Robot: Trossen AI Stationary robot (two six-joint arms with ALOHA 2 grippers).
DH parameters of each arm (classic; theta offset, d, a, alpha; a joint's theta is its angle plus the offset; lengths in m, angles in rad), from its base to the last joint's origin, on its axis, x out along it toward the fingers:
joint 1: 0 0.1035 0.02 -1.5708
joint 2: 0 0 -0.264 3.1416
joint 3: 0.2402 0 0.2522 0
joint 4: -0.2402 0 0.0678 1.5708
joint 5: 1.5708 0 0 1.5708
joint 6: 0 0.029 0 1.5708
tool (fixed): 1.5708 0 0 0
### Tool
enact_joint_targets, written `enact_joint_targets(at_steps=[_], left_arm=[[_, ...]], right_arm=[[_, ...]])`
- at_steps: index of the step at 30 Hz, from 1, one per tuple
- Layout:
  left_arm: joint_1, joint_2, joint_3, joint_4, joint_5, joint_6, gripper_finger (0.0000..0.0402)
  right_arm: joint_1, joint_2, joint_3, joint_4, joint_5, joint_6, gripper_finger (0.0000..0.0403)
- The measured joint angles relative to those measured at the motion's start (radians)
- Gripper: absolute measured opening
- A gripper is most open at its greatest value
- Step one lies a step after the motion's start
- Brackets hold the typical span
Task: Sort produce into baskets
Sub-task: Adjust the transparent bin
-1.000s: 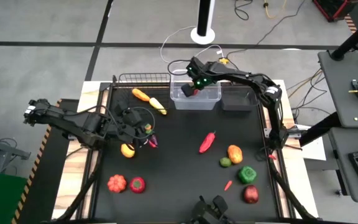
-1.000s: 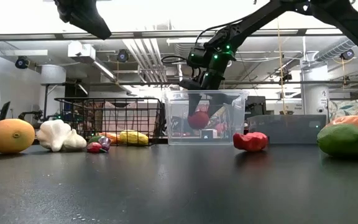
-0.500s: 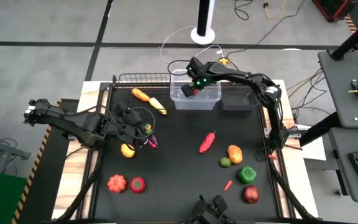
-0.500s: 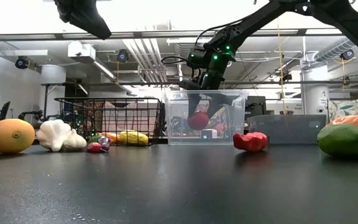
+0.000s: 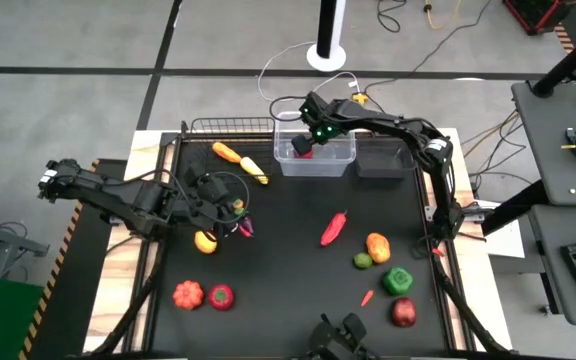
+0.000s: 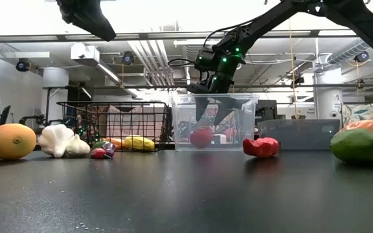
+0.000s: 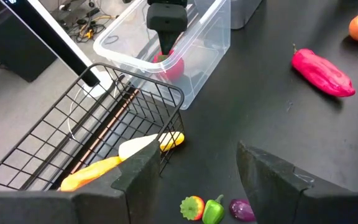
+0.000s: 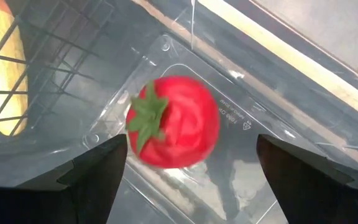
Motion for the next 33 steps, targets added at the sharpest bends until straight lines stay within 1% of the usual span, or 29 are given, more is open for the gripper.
enact_joint_targets(at_steps=[8,15,33], left_arm=[[0.0,0.0,0.0,0.0,0.001,-0.03,0.0194],[0.0,0.0,0.0,0.011,0.001,-0.033,0.0194],[0.0,0.0,0.0,0.034,0.0,-0.033,0.0194]], right_arm=[[0.003,-0.007,0.006,0.0,0.0,-0.077,0.035],[0.003,-0.007,0.007,0.001,0.0,-0.039,0.035],[0.002,-0.007,0.007,0.004,-0.001,-0.039,0.035]])
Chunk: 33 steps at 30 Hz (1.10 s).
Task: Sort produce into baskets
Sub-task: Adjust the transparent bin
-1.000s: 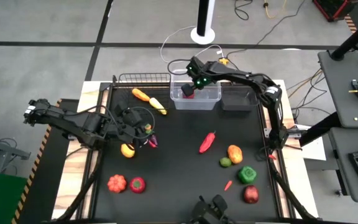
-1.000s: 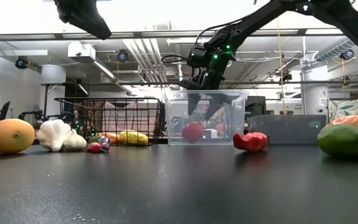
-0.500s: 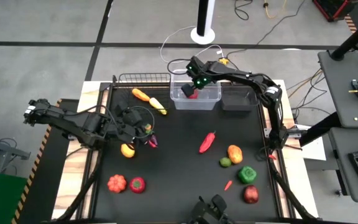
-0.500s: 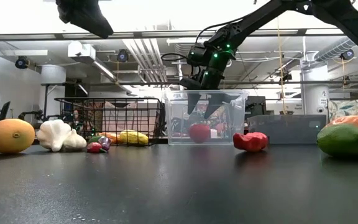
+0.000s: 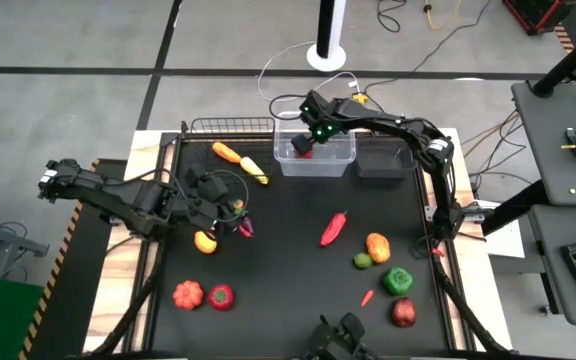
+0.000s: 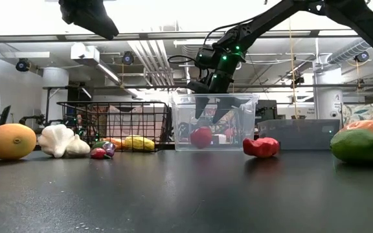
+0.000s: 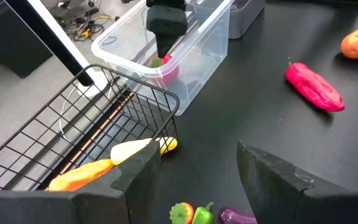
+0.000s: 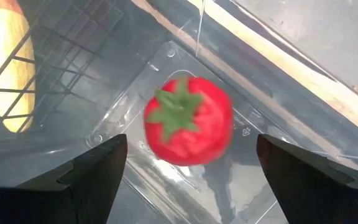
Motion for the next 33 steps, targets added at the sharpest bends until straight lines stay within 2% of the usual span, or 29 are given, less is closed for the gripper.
enact_joint_targets(at_steps=[26,30,33], left_arm=[[0.0,0.0,0.0,0.003,-0.001,0.011,0.0194],[0.0,0.0,0.0,0.003,0.0,0.005,0.0194],[0.0,0.0,-0.003,0.003,0.0,0.005,0.0194]], right_arm=[[0.0,0.0,0.0,0.028,-0.002,0.013,0.035],[0.026,-0.002,-0.003,0.048,-0.079,-0.083,0.035],[0.095,-0.005,-0.004,0.046,-0.091,-0.148,0.035]])
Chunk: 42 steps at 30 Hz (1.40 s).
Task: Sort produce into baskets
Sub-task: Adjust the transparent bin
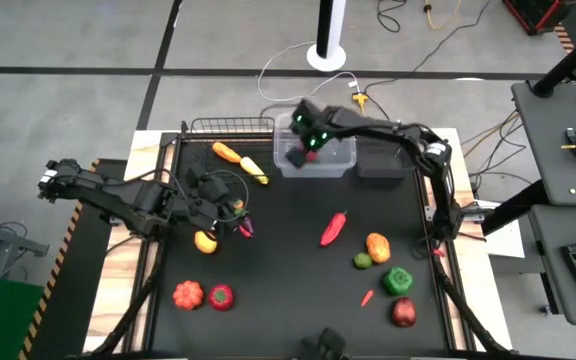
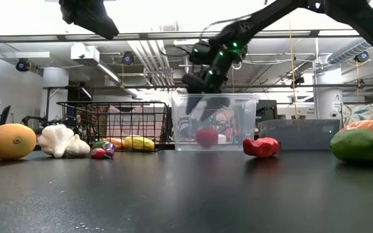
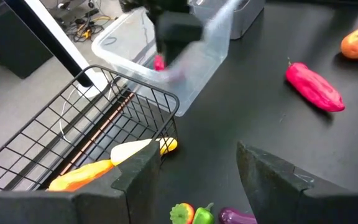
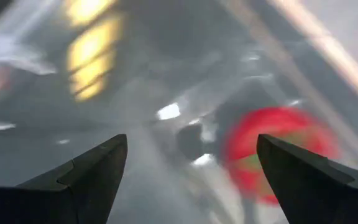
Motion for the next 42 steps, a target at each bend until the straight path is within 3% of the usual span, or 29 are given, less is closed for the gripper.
enact_joint_targets(at_steps=[5,10,12,17,23,26,30,35,42], left_arm=[[0.0,0.0,-0.011,-0.002,0.0,0.0,0.0194],[0.0,0.0,-0.028,-0.002,0.001,0.0,0.0194],[0.0,0.0,-0.034,-0.001,0.001,-0.001,0.0194],[0.0,0.0,-0.038,0.0,0.007,-0.024,0.0194],[0.0,0.0,-0.047,0.0,0.043,-0.027,0.0194],[0.0,0.0,-0.047,0.0,0.043,-0.027,0.0194],[0.0,0.0,-0.047,0.0,0.043,-0.027,0.0194],[0.0,0.0,-0.047,0.0,0.043,-0.027,0.0194],[0.0,0.0,-0.047,0.002,0.043,-0.027,0.0194]], right_arm=[[0.125,-0.041,-0.001,0.003,0.007,-0.049,0.035],[0.213,-0.124,-0.001,-0.002,0.224,-0.043,0.035],[0.221,-0.165,-0.001,-0.006,0.266,-0.045,0.035],[0.221,-0.259,-0.001,-0.024,0.249,-0.086,0.035],[0.228,-0.325,-0.018,-0.14,-0.047,-0.238,0.035],[0.23,-0.319,-0.065,-0.181,-0.113,-0.271,0.035],[0.229,-0.285,-0.134,-0.176,-0.085,-0.272,0.035],[0.21,-0.24,-0.163,-0.132,0.086,-0.252,0.035],[0.164,-0.23,-0.161,-0.042,0.108,-0.236,0.035]])
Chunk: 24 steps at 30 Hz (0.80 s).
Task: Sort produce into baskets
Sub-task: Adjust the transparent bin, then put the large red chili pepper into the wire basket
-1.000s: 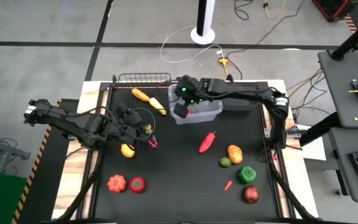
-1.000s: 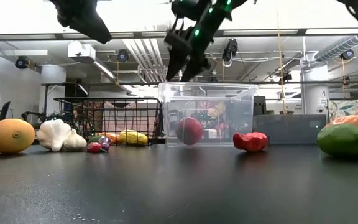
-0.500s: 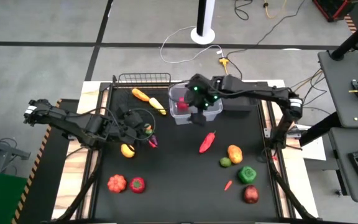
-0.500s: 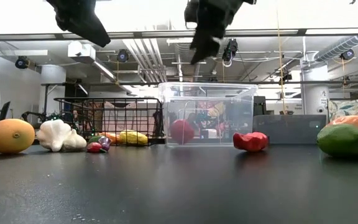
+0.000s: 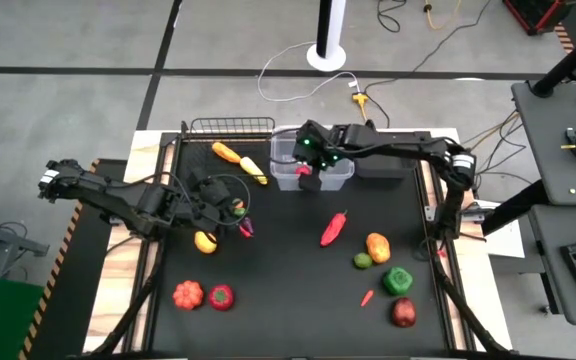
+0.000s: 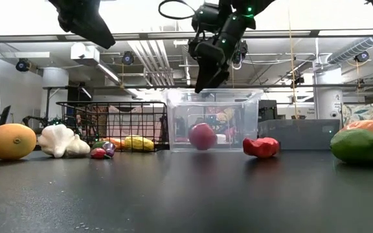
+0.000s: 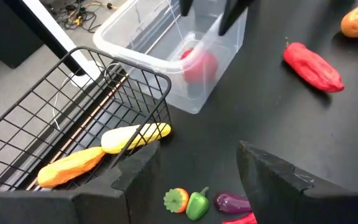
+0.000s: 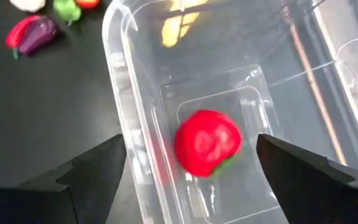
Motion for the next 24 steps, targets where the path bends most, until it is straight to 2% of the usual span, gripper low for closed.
enact_joint_targets(at_steps=[7,14,19,24], left_arm=[[0.0,0.0,0.0,0.003,0.0,0.0,0.0194],[-0.007,0.0,-0.022,0.038,0.0,0.008,0.0194],[-0.042,0.0,-0.061,0.093,-0.012,0.018,0.0194],[-0.076,0.0,-0.124,0.285,-0.006,0.127,0.0194]], right_arm=[[-0.003,-0.029,0.0,-0.011,0.0,-0.003,0.035],[0.079,-0.108,-0.021,0.012,-0.024,-0.034,0.035],[0.145,-0.209,-0.178,0.227,-0.083,-0.053,0.035],[0.18,-0.293,-0.363,0.491,-0.08,-0.054,0.035]])
